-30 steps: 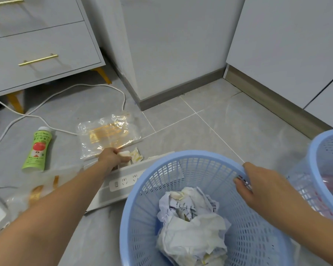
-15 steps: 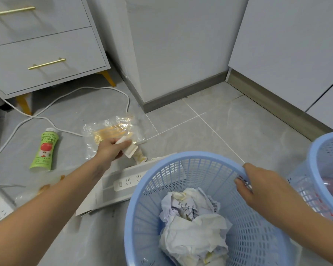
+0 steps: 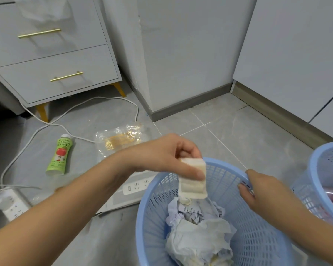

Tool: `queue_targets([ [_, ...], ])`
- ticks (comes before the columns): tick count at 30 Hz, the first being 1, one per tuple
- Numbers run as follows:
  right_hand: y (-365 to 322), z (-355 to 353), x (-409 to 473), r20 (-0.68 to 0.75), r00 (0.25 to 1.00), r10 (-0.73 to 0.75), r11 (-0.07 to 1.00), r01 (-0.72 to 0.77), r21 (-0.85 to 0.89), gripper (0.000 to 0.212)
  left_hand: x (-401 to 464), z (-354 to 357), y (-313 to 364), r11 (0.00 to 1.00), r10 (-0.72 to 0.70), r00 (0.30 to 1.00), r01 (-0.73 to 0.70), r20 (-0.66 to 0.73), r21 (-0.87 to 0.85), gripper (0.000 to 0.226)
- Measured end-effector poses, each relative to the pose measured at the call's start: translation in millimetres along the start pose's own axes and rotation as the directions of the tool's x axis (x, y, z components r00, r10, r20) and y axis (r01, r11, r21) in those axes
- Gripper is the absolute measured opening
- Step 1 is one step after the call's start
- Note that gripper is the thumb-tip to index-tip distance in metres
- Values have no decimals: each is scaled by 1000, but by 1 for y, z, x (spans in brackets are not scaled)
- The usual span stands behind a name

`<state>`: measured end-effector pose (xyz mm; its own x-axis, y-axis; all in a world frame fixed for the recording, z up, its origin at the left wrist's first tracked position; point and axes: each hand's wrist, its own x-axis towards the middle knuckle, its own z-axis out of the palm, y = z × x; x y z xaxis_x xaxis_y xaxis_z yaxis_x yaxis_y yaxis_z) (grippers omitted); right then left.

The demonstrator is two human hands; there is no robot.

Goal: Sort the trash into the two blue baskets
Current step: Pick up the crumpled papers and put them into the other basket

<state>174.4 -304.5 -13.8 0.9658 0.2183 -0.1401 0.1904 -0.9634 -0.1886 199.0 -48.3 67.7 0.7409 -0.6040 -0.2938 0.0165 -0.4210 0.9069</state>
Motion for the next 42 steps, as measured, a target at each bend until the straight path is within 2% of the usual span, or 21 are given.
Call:
queue_targets([
  [2,0,0,-1,-5,1000,0,1000,0,12,23,4,4,-9,999,-20,998,18,54,44,17],
  [3,0,0,-1,-2,1000,1,1000,-1,16,23,7,3,-14,999,-22,999,21,34,26,18],
  [4,0,0,-1,1,1000,2,1000,-2,22,23,8,0,-20,1000,-15,1000,15,-19,-9,18],
  [6,1,0,-2,-1,1000,4,999,-4,33,22,14,-10,-34,995,-21,975,-1,-223,-98,13],
  [8,1,0,-2,-2,1000,5,1000,-5,31,21,20,-24,-56,974,-102,887,-4,-450,-228,7],
  [10,0,0,-1,-1,1000,3,1000,-3,27,21,26,-39,-89,931,-255,784,42,-566,-361,4],
  [15,-2,1,-1,-14,1000,4,1000,-4,6,21,27,-51,-176,827,-562,633,430,-533,-363,36],
  [19,-3,0,-1,-9,1000,10,1000,-10,-7,21,26,-57,-222,766,-628,494,531,-602,-363,33],
  [21,-3,0,-1,-4,1000,15,1000,-15,-3,22,28,-59,-234,755,-618,461,573,-637,-318,40],
  [24,-3,-1,-2,6,1000,24,1000,-23,-1,22,36,-55,-241,775,-575,468,575,-671,-263,50],
  [28,-5,-2,-2,13,999,45,999,-45,-1,23,44,-49,-242,798,-529,518,574,-672,-185,57],
  [35,-7,-3,-3,11,998,64,998,-64,-6,35,55,-44,-249,808,-512,559,570,-653,-146,55],
  [39,-5,-2,-1,12,998,65,998,-65,1,37,60,-45,-253,792,-510,532,597,-676,-127,45],
  [42,-4,-2,-2,7,998,59,998,-59,9,35,65,-41,-252,783,-458,516,620,-724,-54,40],
])
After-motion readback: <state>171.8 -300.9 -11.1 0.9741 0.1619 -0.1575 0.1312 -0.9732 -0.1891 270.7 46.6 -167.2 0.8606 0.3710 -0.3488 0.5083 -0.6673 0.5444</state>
